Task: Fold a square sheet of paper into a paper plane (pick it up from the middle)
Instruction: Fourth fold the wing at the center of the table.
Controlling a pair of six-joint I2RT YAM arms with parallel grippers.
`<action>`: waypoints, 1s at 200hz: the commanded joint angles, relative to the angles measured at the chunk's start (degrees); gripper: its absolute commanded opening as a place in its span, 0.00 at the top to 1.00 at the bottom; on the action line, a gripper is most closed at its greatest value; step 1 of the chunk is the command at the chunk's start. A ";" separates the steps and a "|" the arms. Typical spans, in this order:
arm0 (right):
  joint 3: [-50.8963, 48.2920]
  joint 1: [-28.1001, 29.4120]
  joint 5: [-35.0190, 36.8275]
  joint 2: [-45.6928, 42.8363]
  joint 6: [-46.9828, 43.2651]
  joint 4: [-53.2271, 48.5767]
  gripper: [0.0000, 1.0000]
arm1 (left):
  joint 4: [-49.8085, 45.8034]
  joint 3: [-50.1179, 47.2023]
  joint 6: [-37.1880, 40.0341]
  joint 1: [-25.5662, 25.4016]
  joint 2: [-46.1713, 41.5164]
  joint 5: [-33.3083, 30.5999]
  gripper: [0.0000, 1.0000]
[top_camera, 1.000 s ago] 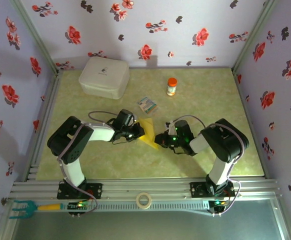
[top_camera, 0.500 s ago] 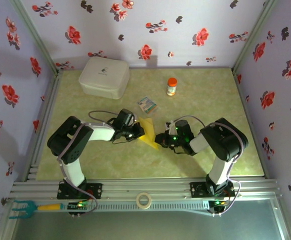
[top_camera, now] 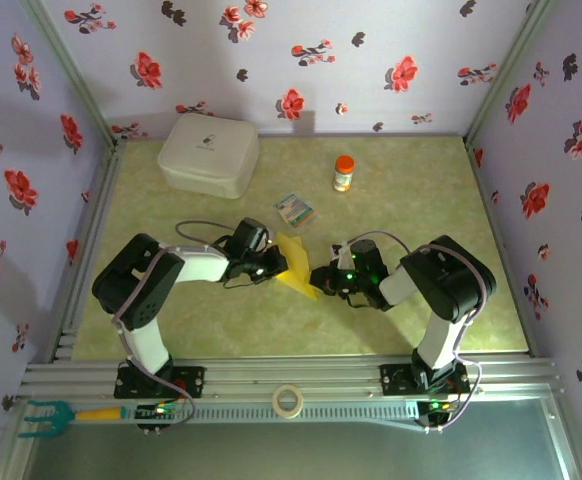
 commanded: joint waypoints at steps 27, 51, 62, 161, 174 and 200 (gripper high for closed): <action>1.45 -0.49 0.96 2.22 -0.78 -4.21 0.99 | -1.15 1.80 3.64 0.27 -4.50 0.59 0.88; 1.82 -0.49 0.70 2.40 -1.23 -5.02 0.99 | -0.24 3.43 4.54 0.06 -4.81 2.53 0.88; 1.98 -0.49 0.78 2.36 -1.61 -6.00 0.99 | 1.28 4.06 4.73 -0.02 -4.53 4.22 0.88; 3.01 -0.44 1.20 2.44 -2.85 -9.74 0.99 | 6.11 6.03 0.88 0.27 3.73 4.32 0.92; 3.03 -0.49 1.18 2.46 -2.85 -9.84 0.99 | 6.22 5.70 0.88 0.31 4.21 3.76 0.92; 3.05 -0.49 1.35 2.48 -2.85 -9.92 1.00 | 7.18 5.17 0.69 0.39 5.14 3.57 0.91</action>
